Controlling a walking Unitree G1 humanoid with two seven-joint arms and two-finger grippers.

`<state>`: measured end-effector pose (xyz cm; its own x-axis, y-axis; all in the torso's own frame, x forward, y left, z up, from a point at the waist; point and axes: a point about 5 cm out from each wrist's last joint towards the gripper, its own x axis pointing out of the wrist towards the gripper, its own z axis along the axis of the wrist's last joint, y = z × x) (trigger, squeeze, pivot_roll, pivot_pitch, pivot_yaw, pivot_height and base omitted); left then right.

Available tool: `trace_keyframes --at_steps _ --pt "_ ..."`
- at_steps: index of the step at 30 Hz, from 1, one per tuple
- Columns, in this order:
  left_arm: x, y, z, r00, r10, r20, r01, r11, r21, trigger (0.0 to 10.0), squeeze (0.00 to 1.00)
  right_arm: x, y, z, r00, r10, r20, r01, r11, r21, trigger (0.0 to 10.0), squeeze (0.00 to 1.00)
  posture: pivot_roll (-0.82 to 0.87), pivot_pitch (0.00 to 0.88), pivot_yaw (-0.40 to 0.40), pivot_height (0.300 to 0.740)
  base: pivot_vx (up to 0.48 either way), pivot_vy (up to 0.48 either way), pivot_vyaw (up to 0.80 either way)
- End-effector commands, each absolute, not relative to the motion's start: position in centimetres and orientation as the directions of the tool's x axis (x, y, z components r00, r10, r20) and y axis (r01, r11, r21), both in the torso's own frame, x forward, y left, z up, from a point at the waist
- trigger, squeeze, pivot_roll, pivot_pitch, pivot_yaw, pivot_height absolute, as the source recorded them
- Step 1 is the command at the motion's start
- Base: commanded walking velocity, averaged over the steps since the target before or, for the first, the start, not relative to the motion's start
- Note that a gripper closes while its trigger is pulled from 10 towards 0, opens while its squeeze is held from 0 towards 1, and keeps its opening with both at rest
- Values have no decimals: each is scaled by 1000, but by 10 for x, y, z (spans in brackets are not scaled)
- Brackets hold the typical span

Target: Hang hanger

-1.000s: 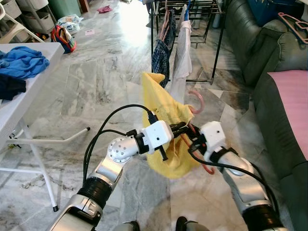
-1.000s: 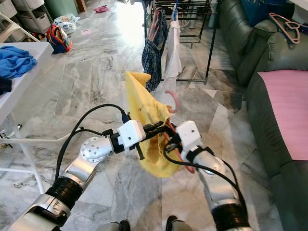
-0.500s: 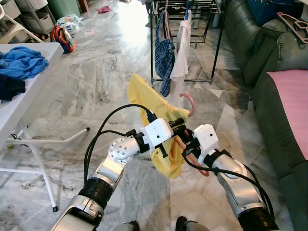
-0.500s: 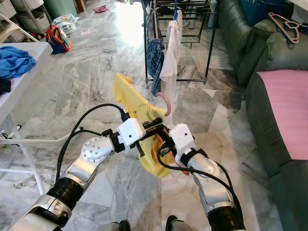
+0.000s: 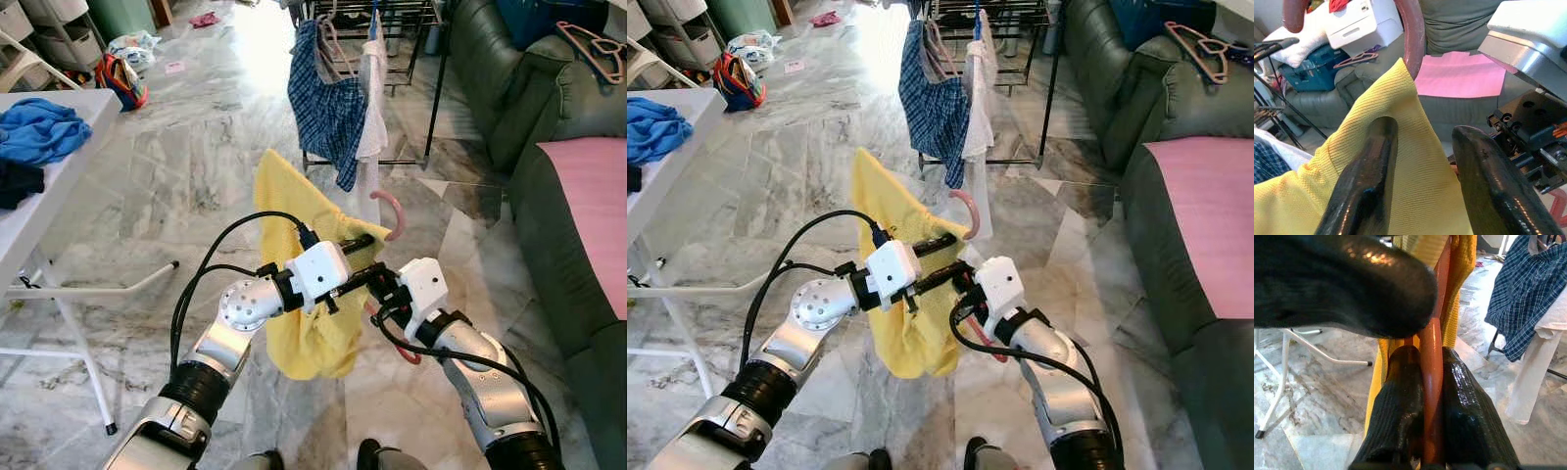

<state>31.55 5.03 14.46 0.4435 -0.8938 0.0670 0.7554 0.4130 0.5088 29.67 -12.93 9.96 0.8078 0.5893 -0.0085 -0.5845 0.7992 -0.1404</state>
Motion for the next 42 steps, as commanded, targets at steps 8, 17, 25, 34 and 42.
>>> trace_keyframes --at_steps 8,17,25,34,42 --pt "323 75 153 468 -882 52 713 412 567 10000 1000 288 -134 102 779 627 -1 -620 769 -155 10000 0 -98 183 74 740 0 0 0" --pt "324 88 147 464 -886 -23 713 358 603 10000 1000 285 -148 99 788 615 -36 -611 772 -177 10000 0 -98 179 74 740 0 0 0" --pt "335 103 144 526 -847 -79 663 350 662 10000 1000 273 -157 91 731 670 -128 -681 706 -194 10000 0 -99 174 75 740 0 0 0" --pt "341 109 141 537 -831 -147 629 278 726 10000 1000 254 -171 82 643 722 -256 -766 609 -205 10000 0 -109 174 76 740 0 0 0" --pt "340 113 131 496 -826 -266 659 159 735 10000 1000 252 -176 89 615 732 -292 -788 570 -233 10000 0 -124 177 77 740 0 0 0"
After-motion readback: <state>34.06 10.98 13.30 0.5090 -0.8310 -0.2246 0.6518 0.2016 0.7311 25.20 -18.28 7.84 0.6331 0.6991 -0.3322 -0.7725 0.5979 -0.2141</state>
